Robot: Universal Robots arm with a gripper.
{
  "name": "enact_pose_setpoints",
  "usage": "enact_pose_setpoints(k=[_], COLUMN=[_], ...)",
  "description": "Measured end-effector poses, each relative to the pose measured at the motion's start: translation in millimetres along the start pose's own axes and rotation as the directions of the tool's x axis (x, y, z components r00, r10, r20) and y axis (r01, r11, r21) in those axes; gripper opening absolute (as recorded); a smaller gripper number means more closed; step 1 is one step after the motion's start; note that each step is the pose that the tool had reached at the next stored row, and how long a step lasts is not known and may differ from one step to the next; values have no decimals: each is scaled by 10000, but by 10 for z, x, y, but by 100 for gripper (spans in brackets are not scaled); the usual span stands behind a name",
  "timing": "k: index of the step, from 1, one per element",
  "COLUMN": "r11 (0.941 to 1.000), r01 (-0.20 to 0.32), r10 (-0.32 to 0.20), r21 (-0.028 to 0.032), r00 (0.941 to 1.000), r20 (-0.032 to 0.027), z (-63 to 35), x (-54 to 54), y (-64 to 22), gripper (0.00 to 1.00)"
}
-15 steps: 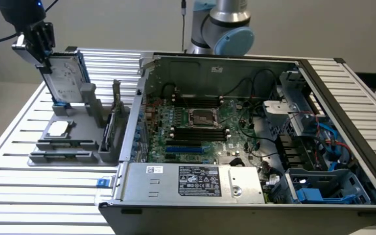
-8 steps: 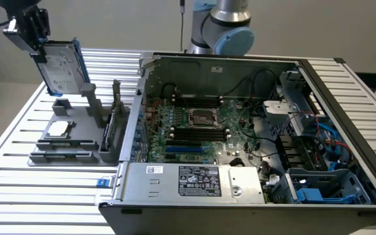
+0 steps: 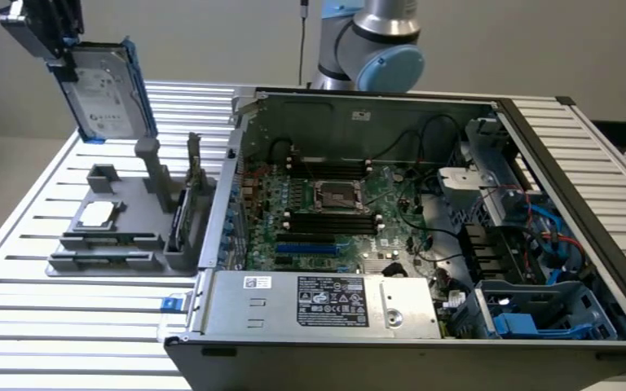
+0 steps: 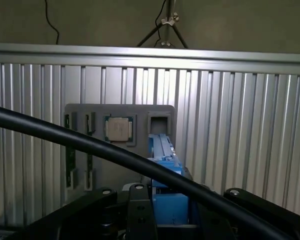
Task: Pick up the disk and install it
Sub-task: 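Pick up the disk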
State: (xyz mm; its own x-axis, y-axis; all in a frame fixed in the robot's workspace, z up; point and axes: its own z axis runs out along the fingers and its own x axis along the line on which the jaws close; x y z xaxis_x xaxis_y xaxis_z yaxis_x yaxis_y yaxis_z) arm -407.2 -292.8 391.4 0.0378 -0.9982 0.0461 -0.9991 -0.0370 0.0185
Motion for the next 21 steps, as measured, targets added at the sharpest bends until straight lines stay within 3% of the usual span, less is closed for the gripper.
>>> enact_pose_setpoints(k=[12,16,21], r11=[10000,10000,9997], r01=[4,6,12], r10=[-4,-6,-11], r21=[-37,-98,-228], r00=[10000,10000,10000], r20=[30,33,37], z=[-554,-740,-930], x=[48,69,91], y=[-525,-705,-928], gripper=[33,33,33])
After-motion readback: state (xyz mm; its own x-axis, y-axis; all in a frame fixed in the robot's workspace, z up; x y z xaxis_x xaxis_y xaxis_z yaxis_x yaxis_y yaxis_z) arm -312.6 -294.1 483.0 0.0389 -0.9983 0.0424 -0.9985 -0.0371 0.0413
